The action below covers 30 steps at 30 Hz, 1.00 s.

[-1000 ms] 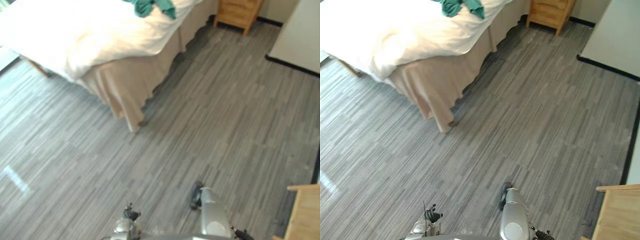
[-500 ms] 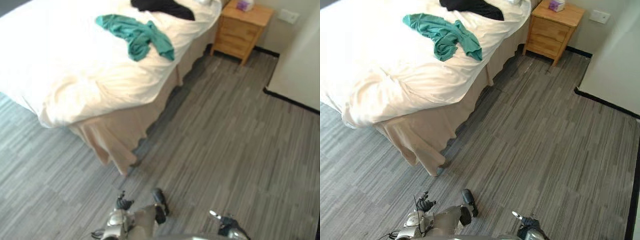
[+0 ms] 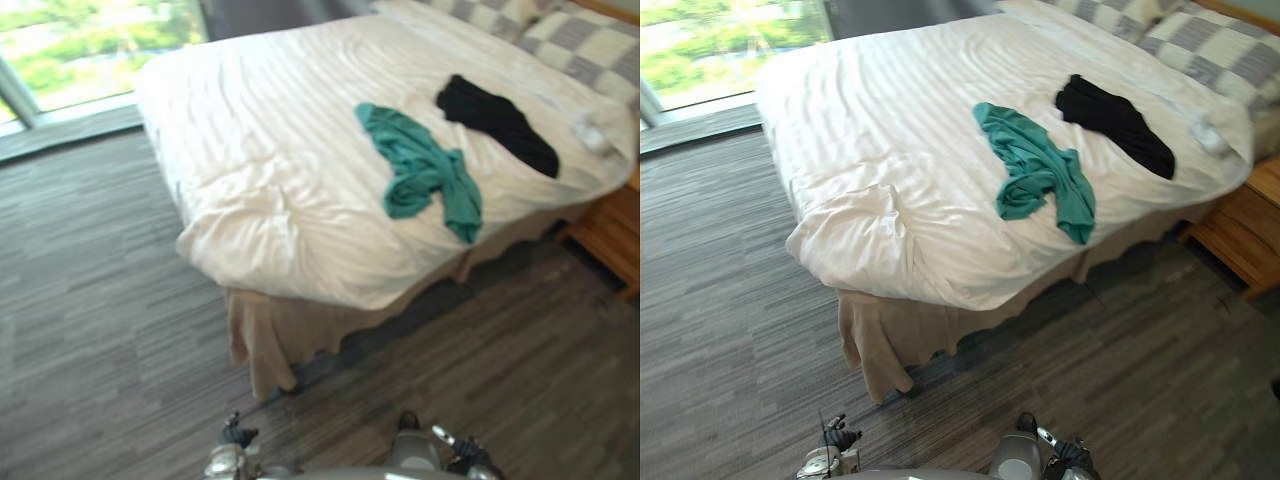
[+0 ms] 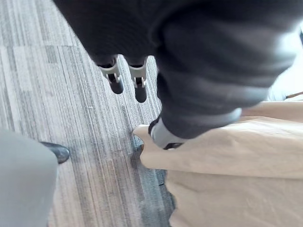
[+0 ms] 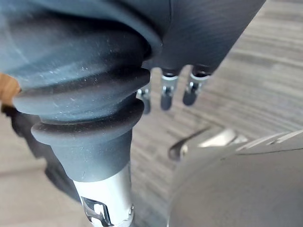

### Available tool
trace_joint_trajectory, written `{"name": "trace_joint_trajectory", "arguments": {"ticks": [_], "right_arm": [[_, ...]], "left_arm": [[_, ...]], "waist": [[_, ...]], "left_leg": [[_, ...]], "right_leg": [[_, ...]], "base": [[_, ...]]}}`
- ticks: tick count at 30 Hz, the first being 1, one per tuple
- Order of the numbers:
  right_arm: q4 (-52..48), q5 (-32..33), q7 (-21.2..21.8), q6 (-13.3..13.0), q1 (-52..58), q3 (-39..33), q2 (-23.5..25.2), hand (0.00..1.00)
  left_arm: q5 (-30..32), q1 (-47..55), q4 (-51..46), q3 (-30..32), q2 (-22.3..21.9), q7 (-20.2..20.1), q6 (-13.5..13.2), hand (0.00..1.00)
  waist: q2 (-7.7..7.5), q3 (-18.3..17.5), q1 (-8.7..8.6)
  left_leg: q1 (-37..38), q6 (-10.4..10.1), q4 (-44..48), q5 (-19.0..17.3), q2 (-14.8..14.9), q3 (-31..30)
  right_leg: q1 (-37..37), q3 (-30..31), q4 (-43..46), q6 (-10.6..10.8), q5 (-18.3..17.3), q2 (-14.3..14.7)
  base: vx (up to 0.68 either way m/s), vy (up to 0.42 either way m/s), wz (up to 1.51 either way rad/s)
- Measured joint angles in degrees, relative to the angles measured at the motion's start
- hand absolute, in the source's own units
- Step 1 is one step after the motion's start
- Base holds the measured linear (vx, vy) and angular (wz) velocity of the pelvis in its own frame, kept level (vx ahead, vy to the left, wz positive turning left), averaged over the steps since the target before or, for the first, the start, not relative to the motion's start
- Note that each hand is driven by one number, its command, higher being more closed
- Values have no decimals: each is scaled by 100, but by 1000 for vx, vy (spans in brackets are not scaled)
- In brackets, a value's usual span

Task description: Tidy the bed and pick cloth on bed and put in laundry

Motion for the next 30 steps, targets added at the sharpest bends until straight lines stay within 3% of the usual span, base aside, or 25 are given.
{"name": "trace_joint_trajectory", "arguments": {"ticks": [1,2,3,4,5,7,9,10,11,13,15,20,23,27,30], "right_arm": [[66,-5,32,0,-60,-1,-135,0],[87,-63,63,-3,-60,86,-248,0],[86,-69,86,-2,-60,143,-309,0],[86,-70,101,-3,-61,191,-337,0],[92,-121,111,-2,-69,328,-358,0],[91,-177,110,-10,-70,419,-361,0],[92,-185,105,-4,-65,415,-375,0],[94,-185,104,0,-57,416,-378,0],[95,-185,104,-2,-45,413,-416,0],[91,-186,105,0,-34,401,-392,0],[85,-184,101,1,28,390,-373,0],[82,-186,89,5,440,390,-408,0],[92,-173,65,21,735,404,-409,0],[99,-97,57,20,994,413,-397,0],[97,70,60,4,1126,414,-340,0]], "left_arm": [[-1,0,41,60,-114,4,16,0],[-1,62,25,113,-236,-11,-21,0],[-17,64,28,200,-343,-9,-37,0],[-27,65,25,241,-361,-3,-42,0],[-154,65,14,259,-339,-6,-55,0],[-308,43,12,257,-319,-4,-58,0],[-689,21,1,302,-293,1,-56,0],[-794,23,-9,341,-275,2,-56,0],[-1028,32,-64,604,-232,4,-55,0],[-1498,18,-140,1233,-88,36,-58,0],[-2067,-94,-253,2111,325,209,-74,0],[-3282,-542,-254,3565,1364,610,-322,0],[-3428,-842,-254,3994,1968,768,-374,0],[-3185,-1571,-264,3842,2730,916,-386,0],[-2287,-2104,-830,2932,3242,1142,-376,0]], "waist": [[259,5,-23],[394,-64,-67],[534,-69,-113],[550,-74,-109],[521,-101,-92],[521,-111,-108],[539,-120,-133],[567,-139,-133],[574,-145,-133],[570,-163,-131],[541,-186,-149],[608,-230,-241],[658,-293,-269],[660,-295,-299],[644,-304,-328]], "left_leg": [[16,-182,63,-39,311,-118],[-88,-464,75,129,592,-105],[-150,-621,18,369,806,-98],[-162,-636,-40,494,877,-64],[-278,-596,-170,867,976,175],[-438,-422,-198,1075,1067,695],[-500,-394,-350,1346,1134,1942],[-488,-394,-384,1374,1143,2143],[-388,-415,-528,1418,1155,2512],[-250,-481,-733,1461,1157,2586],[-212,-472,-747,1475,1130,2681],[-87,-422,-863,1531,1081,2842],[-13,-424,-888,1526,1067,2971],[-15,-458,-918,1505,1081,2956],[-25,-468,-924,1510,1071,2954]], "right_leg": [[109,-279,186,140,-83,206],[244,-616,135,-29,-208,342],[440,-1011,108,-174,-313,485],[495,-1127,103,-218,-352,518],[614,-1512,40,-330,-429,530],[693,-1887,-51,-384,-462,518],[881,-2338,-157,-418,-482,507],[928,-2403,-175,-418,-482,507],[1012,-2499,-246,-423,-478,533],[1133,-2499,-395,-457,-374,617],[1258,-2439,-694,-460,-156,692],[1505,-2365,-1197,-479,165,756],[1607,-2303,-1502,-462,337,803],[1603,-2314,-1517,-511,385,818],[1589,-2311,-1519,-519,392,806]], "base": [[219,-409,86],[244,-455,124],[199,-392,114],[193,-436,134],[126,-370,119],[34,-204,112],[-18,-152,98],[-52,-78,73],[-75,-4,34],[-72,9,4],[-80,2,-17],[-97,2,-11],[-88,-11,-20],[-73,-13,-2],[-29,2,-1]]}}
